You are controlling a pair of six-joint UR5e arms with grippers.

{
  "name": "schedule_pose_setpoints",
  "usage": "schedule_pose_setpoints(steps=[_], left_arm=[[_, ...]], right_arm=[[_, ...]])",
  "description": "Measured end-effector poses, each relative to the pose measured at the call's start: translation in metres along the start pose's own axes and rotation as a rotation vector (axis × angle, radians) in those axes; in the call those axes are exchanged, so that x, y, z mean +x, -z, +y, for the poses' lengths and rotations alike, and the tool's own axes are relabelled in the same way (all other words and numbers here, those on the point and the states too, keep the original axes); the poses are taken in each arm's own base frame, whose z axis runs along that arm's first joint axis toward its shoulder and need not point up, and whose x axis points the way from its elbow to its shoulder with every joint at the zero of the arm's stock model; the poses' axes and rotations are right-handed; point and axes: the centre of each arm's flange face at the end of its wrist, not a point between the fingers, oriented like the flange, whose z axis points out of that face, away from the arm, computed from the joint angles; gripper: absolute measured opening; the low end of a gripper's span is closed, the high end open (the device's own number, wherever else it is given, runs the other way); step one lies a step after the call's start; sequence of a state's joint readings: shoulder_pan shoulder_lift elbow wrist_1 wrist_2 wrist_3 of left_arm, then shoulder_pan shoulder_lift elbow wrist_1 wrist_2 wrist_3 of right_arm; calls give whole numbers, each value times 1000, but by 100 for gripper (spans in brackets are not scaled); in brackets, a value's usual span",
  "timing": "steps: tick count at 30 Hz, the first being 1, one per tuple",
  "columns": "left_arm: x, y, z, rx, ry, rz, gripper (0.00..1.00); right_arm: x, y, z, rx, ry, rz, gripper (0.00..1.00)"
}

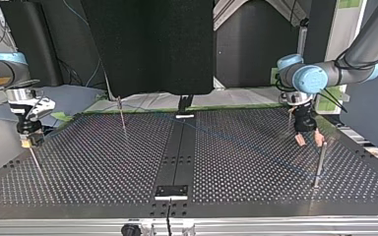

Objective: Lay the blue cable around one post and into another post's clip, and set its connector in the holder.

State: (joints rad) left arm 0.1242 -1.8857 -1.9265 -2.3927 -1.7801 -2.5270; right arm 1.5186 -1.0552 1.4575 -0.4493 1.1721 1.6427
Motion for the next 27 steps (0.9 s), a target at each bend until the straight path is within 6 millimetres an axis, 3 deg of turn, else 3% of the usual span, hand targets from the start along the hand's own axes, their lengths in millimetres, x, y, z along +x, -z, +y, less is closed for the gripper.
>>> schedule_pose_setpoints(steps=[5, 27], left_arm=[[-6, 15, -5, -49, -56, -10, 100], [-43, 112, 1, -265, -312, -36, 100]], right_arm=[[1, 0, 0, 0, -13, 2, 100], [4, 0, -1, 1, -45, 7, 100]])
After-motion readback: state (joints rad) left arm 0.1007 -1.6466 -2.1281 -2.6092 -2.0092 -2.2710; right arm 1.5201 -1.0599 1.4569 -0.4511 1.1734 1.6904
